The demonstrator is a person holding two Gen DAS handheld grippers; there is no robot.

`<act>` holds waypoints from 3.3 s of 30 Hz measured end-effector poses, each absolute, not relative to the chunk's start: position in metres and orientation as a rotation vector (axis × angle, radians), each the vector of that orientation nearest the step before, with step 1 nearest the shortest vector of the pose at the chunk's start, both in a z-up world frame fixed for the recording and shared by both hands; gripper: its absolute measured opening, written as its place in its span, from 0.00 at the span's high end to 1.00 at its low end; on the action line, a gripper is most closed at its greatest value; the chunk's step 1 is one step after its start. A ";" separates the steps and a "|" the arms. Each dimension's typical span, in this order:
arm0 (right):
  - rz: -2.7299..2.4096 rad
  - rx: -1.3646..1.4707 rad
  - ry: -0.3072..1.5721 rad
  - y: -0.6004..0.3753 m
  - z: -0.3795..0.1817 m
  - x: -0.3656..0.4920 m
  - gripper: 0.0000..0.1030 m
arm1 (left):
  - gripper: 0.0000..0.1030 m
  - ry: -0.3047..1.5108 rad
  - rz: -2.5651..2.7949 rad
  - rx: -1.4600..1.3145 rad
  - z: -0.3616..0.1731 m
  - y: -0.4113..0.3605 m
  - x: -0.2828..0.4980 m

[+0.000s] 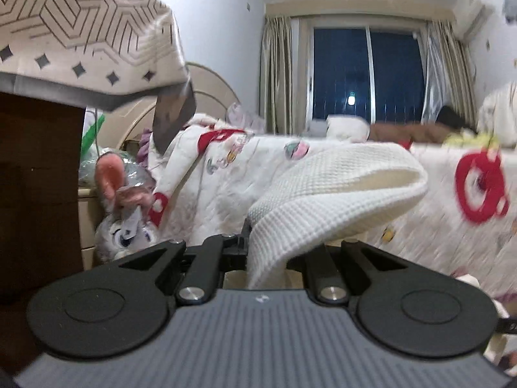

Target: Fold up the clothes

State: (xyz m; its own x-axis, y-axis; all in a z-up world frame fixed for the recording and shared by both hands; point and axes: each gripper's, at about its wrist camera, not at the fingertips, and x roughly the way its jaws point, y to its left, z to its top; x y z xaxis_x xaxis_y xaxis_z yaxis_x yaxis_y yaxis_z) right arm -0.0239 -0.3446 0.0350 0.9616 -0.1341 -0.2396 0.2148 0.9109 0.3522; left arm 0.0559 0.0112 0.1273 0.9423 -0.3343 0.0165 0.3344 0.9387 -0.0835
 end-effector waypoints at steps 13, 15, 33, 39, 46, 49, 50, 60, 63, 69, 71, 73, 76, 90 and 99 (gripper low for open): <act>-0.302 0.160 0.116 -0.425 0.161 -0.174 0.89 | 0.90 -0.084 -0.553 -0.213 0.171 -0.053 -0.013; -0.299 0.129 0.110 -0.436 0.180 -0.202 0.89 | 0.90 -0.082 -0.604 -0.254 0.176 -0.066 -0.018; -0.203 0.126 0.019 -0.506 0.294 -0.380 0.89 | 0.90 0.028 -1.028 -0.450 0.221 -0.102 -0.073; -0.093 0.214 0.219 -0.528 0.276 -0.367 0.88 | 0.90 0.022 -0.926 -0.386 0.212 -0.106 -0.067; -0.029 0.365 0.557 -0.556 0.141 -0.257 0.88 | 0.90 0.213 -0.761 -0.182 0.108 -0.141 -0.009; -0.067 0.438 0.613 -0.573 0.093 -0.209 0.88 | 0.90 0.229 -0.696 -0.125 0.087 -0.161 0.024; -0.087 0.435 0.597 -0.579 0.090 -0.194 0.88 | 0.90 0.207 -0.671 -0.107 0.087 -0.168 0.034; -0.345 0.162 0.497 -0.550 0.028 -0.116 0.38 | 0.46 0.351 -0.417 0.152 -0.021 -0.251 0.093; -0.309 0.213 0.571 -0.525 -0.019 -0.156 0.38 | 0.48 0.606 -0.539 0.012 -0.080 -0.224 0.075; -0.394 0.363 0.714 -0.477 -0.106 -0.242 0.37 | 0.49 0.854 -0.778 0.006 -0.136 -0.210 0.012; -0.421 0.445 0.718 -0.468 -0.123 -0.260 0.37 | 0.48 0.847 -0.878 0.088 -0.134 -0.217 -0.013; -0.446 0.506 0.708 -0.462 -0.134 -0.277 0.36 | 0.47 0.813 -0.966 0.159 -0.129 -0.221 -0.034; -0.413 0.537 0.723 -0.447 -0.144 -0.291 0.39 | 0.45 0.713 -1.039 0.269 -0.123 -0.229 -0.059; -0.488 0.151 0.784 -0.487 -0.094 -0.277 0.96 | 0.44 0.751 -1.101 0.228 -0.127 -0.226 -0.067; -1.220 0.020 0.435 -0.656 0.058 -0.303 0.51 | 0.44 0.753 -1.100 0.268 -0.130 -0.233 -0.071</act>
